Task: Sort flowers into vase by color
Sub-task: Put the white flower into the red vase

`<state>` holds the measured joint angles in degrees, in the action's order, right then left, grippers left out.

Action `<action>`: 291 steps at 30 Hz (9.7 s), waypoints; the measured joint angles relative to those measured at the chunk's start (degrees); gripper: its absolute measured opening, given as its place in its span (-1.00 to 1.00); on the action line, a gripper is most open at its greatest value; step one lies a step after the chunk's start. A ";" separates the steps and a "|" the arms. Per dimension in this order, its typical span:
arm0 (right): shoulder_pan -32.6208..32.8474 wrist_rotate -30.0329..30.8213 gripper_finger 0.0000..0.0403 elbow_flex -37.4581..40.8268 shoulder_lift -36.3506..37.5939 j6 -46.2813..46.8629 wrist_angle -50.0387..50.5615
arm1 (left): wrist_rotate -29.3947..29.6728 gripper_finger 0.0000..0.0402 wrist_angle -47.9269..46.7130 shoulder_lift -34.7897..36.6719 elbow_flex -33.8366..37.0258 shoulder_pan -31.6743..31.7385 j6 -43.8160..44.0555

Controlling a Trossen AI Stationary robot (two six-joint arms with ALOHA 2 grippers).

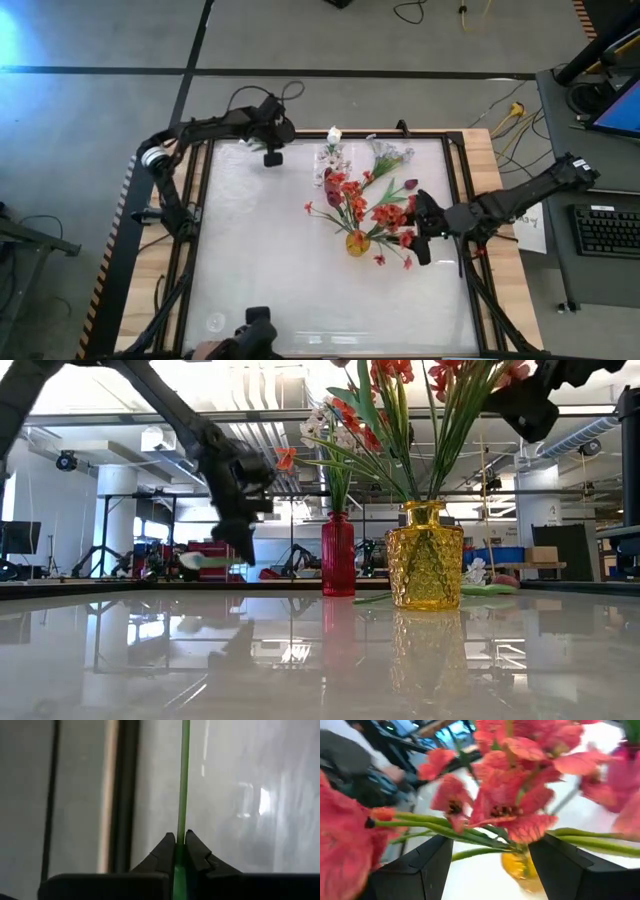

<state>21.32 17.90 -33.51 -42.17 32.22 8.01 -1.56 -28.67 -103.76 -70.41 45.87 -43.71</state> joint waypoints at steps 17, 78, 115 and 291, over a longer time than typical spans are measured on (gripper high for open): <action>0.01 4.61 0.22 -14.07 -0.33 1.07 31.15 | 3.31 -1.00 -1.93 28.92 0.09 -2.17 19.99; -1.36 27.17 0.00 -80.43 -49.19 -119.74 27.80 | -14.38 -1.00 26.54 32.47 -0.07 -38.70 82.90; -6.25 31.60 -0.94 -80.91 -51.37 -121.55 29.44 | -13.99 -0.41 26.18 32.64 -6.55 -41.21 75.04; -53.58 -42.17 -0.94 0.88 -44.13 -18.72 -84.18 | -0.44 0.07 105.35 -18.98 29.20 -26.32 45.71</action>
<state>-32.26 -24.27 -32.62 -86.30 13.50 -76.17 -2.00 76.69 -122.74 -41.21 19.55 2.00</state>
